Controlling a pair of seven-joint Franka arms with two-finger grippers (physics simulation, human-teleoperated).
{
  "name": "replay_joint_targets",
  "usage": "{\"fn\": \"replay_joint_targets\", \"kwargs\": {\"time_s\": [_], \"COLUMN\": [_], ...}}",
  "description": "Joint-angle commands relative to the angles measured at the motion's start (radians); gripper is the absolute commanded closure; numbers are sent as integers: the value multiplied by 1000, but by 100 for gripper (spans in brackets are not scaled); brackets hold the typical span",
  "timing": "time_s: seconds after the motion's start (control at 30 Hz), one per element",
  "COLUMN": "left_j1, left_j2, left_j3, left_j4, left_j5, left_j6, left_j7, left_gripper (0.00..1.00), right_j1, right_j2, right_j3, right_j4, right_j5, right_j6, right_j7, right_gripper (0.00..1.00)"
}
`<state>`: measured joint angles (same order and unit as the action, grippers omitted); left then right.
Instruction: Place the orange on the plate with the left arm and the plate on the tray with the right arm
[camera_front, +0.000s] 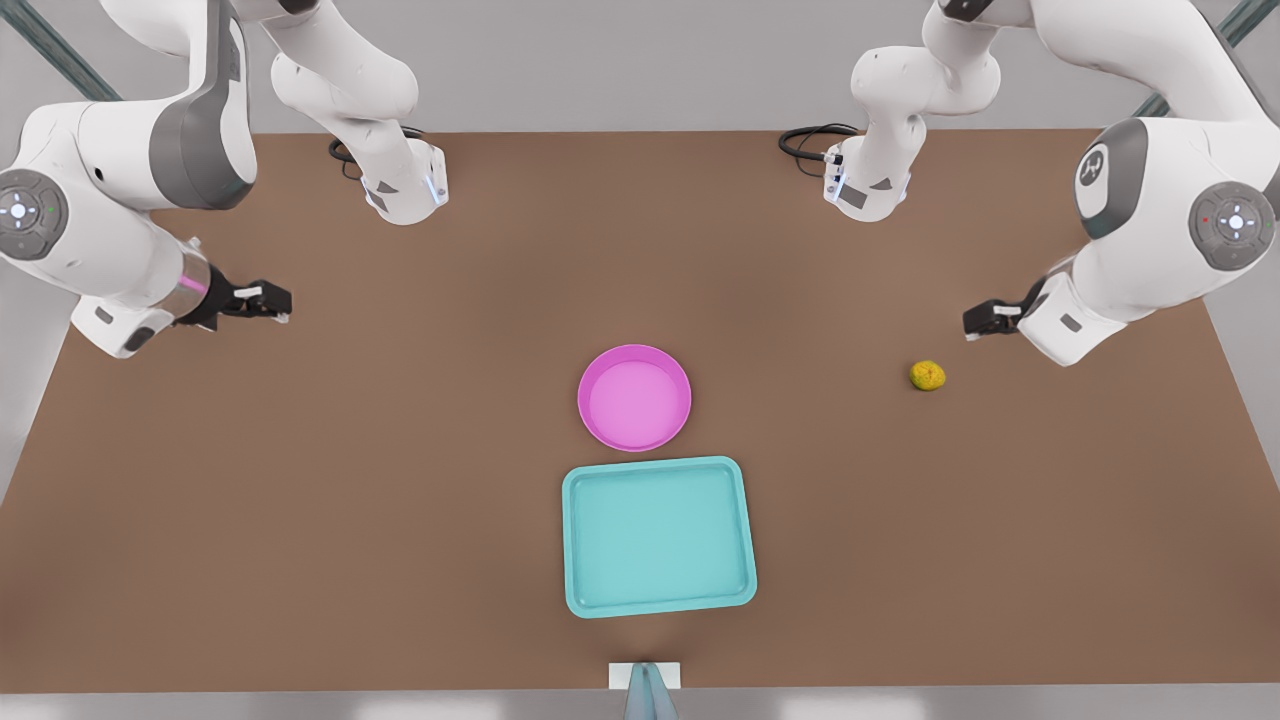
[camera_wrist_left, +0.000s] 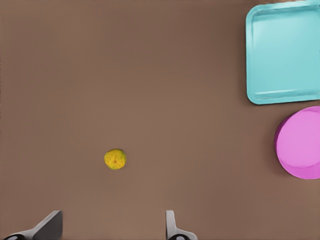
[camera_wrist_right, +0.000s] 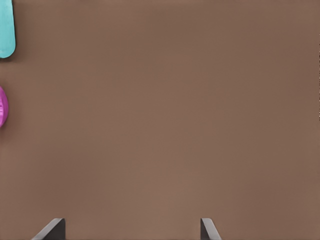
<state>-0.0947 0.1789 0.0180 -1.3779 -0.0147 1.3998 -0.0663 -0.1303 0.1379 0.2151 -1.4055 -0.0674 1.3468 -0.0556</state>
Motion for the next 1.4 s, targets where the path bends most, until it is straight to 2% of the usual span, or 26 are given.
{"fn": "replay_joint_targets", "kwargs": {"time_s": [0.0,0.07,0.13,0.2,0.27,0.33,0.43,1.1,1.37], "left_j1": [0,1,4,4,4,6,6,4,-5], "left_j2": [-1,-3,14,47,71,80,116,205,218], "left_j3": [3,25,43,100,132,141,172,171,171], "left_j4": [2,-12,-183,-447,-627,-768,-872,-886,-886], "left_j5": [2,-1,-4,-1,1,1,1,-17,-17], "left_j6": [57,62,155,484,689,866,1022,1015,943], "left_j7": [-50,-46,-49,-43,28,176,237,198,195], "left_gripper": [0,0,0,0,0,0,0,0,0], "right_j1": [1,1,1,1,3,3,3,5,5], "right_j2": [-1,0,3,3,5,5,5,11,11], "right_j3": [1,1,0,1,1,1,0,1,1], "right_j4": [0,0,0,0,0,0,0,2,2], "right_j5": [0,0,0,0,-2,-2,-2,-2,-2], "right_j6": [74,74,72,72,72,72,71,66,66], "right_j7": [-33,-33,-33,-33,-33,-33,-33,-36,-36], "right_gripper": [0,0,0,0,0,0,0,0,0]}}
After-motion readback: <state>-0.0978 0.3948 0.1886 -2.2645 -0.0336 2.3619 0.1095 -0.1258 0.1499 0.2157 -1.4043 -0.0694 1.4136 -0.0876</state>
